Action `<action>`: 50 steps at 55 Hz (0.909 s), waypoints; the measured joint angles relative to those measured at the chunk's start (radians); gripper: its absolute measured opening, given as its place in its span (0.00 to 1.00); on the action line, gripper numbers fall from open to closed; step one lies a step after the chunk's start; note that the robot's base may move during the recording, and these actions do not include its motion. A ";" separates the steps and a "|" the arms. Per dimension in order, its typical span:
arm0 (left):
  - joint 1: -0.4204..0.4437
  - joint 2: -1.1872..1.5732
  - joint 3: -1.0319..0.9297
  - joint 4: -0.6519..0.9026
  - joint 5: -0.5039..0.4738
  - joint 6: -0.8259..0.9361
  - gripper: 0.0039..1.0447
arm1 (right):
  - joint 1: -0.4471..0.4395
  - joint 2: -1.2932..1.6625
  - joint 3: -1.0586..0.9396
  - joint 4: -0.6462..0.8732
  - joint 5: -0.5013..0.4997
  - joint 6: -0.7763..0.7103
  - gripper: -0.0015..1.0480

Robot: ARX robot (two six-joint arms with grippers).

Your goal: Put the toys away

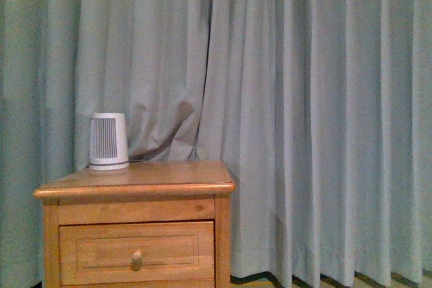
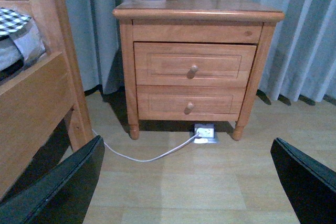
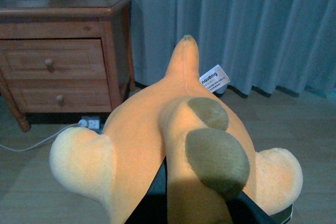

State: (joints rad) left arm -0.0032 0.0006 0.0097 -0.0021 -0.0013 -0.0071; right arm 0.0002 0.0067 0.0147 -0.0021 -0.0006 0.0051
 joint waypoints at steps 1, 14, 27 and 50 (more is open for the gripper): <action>0.000 0.000 0.000 0.000 0.000 0.000 0.94 | 0.000 0.000 0.000 0.000 0.000 0.000 0.07; 0.000 0.001 0.000 0.000 0.000 0.000 0.94 | 0.000 0.000 0.000 0.000 0.000 0.000 0.07; 0.002 0.000 0.000 0.000 -0.006 0.000 0.94 | 0.001 0.001 0.000 0.000 -0.010 0.000 0.07; 0.002 0.000 0.000 0.000 0.000 0.000 0.94 | 0.000 0.000 0.000 0.000 0.000 0.000 0.07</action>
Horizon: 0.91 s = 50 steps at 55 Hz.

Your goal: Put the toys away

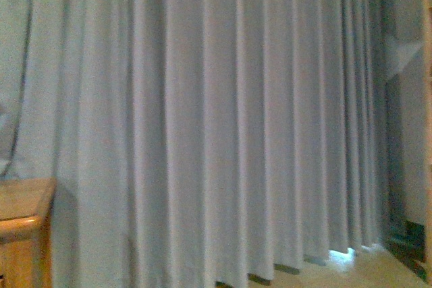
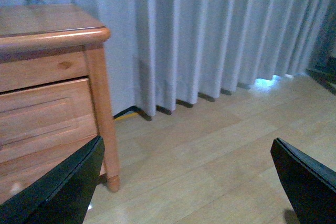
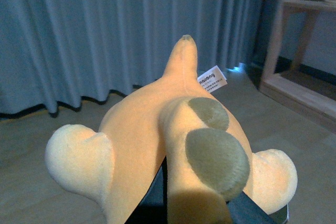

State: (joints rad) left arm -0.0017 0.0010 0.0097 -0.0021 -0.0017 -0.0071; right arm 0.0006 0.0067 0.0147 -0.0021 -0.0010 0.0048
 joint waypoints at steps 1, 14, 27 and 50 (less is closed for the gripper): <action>0.000 0.000 0.000 0.000 -0.002 0.000 0.94 | 0.000 0.000 0.000 0.000 0.000 0.000 0.07; 0.000 0.000 0.000 0.000 0.000 0.000 0.94 | 0.000 0.000 0.000 0.000 0.001 0.000 0.07; 0.000 0.000 0.000 0.000 -0.001 0.000 0.94 | 0.000 0.000 0.000 0.000 0.001 0.000 0.07; -0.002 0.000 0.000 0.000 0.008 0.002 0.94 | -0.002 -0.001 0.000 0.000 0.013 0.000 0.07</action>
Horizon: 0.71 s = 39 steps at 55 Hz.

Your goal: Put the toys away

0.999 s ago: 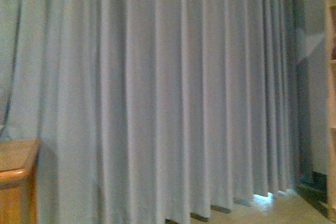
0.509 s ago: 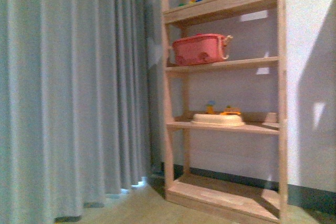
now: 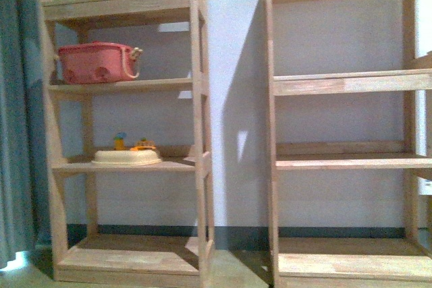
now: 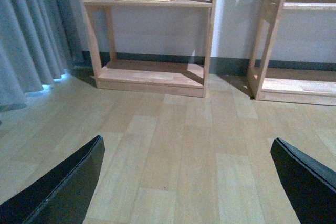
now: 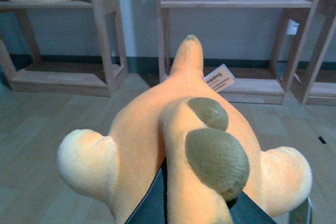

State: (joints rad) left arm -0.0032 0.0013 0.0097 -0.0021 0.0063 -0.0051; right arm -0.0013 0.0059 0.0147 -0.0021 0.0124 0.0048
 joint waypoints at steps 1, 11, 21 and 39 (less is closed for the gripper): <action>0.000 0.000 0.000 0.000 0.000 0.000 0.94 | 0.000 0.000 0.000 0.000 0.001 0.000 0.07; 0.000 0.000 0.000 0.000 -0.009 0.000 0.94 | 0.002 0.000 0.000 0.000 -0.021 -0.001 0.07; 0.000 0.000 0.000 0.000 -0.008 0.000 0.94 | 0.001 0.000 0.000 0.000 -0.016 -0.002 0.07; 0.000 0.000 0.000 0.000 -0.007 0.000 0.94 | 0.002 0.000 0.000 0.000 -0.013 -0.002 0.07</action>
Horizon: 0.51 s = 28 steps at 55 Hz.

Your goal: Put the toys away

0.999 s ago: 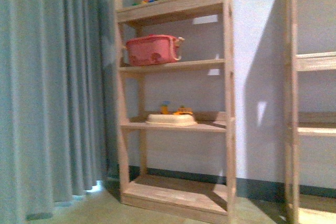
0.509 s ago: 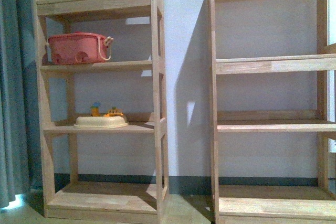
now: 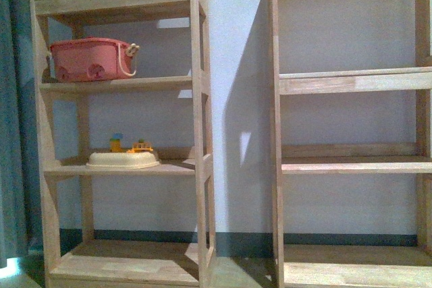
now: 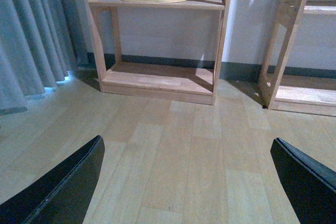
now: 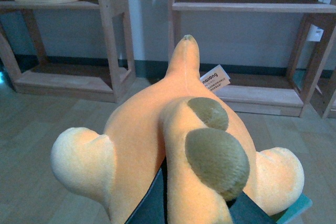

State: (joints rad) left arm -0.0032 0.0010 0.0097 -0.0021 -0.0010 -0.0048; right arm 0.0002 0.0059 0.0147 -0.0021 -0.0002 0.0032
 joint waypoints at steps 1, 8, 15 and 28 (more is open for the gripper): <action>0.000 0.000 0.000 0.000 -0.001 0.000 0.94 | 0.000 0.000 0.000 0.000 0.000 0.000 0.07; 0.000 0.000 0.000 0.000 0.000 0.000 0.94 | 0.000 0.000 0.000 0.000 0.000 0.000 0.07; 0.000 0.000 0.000 0.000 0.000 0.000 0.94 | 0.000 0.000 0.000 0.000 0.000 0.000 0.07; 0.000 0.000 0.000 0.000 0.001 0.000 0.94 | 0.000 0.000 0.000 0.000 0.000 0.000 0.07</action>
State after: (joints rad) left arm -0.0032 0.0006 0.0097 -0.0021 -0.0002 -0.0048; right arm 0.0002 0.0059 0.0147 -0.0025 0.0002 0.0032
